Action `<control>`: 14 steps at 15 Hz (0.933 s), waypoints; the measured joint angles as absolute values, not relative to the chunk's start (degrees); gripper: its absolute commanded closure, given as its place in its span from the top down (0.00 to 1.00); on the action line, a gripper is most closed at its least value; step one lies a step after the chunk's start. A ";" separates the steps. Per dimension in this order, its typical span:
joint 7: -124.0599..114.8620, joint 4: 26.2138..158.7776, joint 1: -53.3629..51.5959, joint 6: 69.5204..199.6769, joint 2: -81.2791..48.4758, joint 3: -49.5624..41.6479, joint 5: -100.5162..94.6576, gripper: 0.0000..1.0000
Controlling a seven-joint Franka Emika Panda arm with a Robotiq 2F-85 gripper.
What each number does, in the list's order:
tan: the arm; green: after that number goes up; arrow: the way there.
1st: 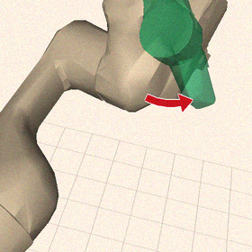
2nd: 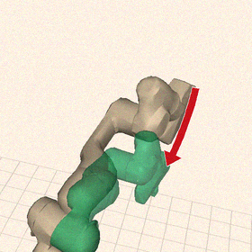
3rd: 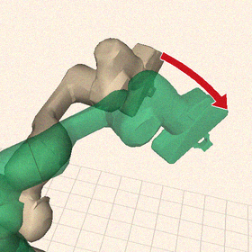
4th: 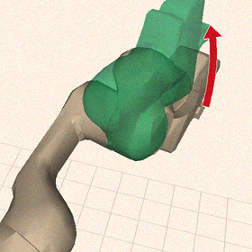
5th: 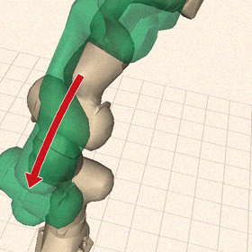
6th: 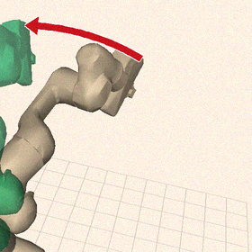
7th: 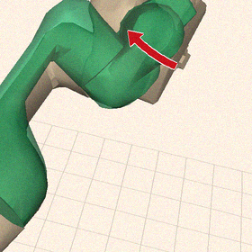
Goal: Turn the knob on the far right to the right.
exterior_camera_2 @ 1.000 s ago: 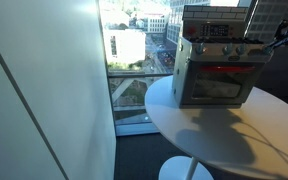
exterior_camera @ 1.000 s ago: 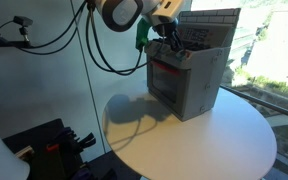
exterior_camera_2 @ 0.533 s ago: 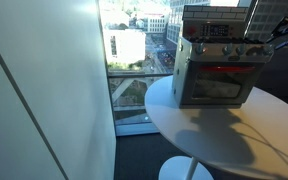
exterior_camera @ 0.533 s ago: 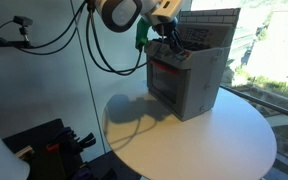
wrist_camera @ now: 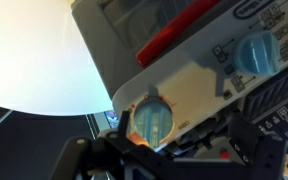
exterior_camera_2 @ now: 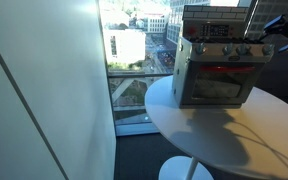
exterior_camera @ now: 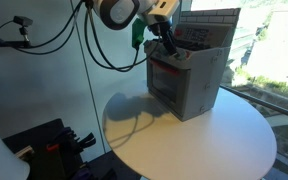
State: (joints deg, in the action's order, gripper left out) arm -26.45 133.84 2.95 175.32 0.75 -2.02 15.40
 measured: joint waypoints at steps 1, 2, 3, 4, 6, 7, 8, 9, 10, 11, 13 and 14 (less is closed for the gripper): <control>-26.04 133.84 2.88 174.00 1.09 -1.95 14.99 1.00; -25.39 133.83 2.83 172.45 1.55 -1.91 14.71 1.00; -24.71 133.82 2.78 171.03 2.01 -1.89 14.49 1.00; -23.86 133.79 2.71 169.53 2.50 -1.89 14.45 1.00; -21.94 133.69 2.63 165.84 3.70 -1.88 14.45 1.00; -21.13 133.57 2.56 163.50 4.39 -1.88 14.45 1.00; -20.38 133.41 2.50 160.82 5.13 -1.88 14.45 1.00; -19.67 133.20 2.49 157.97 5.88 -1.88 14.45 1.00; -18.94 132.93 2.47 154.83 6.58 -1.88 14.46 1.00; -18.24 132.58 2.46 151.75 7.20 -1.88 14.46 1.00; -17.02 131.61 2.46 145.64 8.24 -1.91 14.42 1.00; -16.71 131.15 2.49 143.09 8.65 -1.92 14.02 1.00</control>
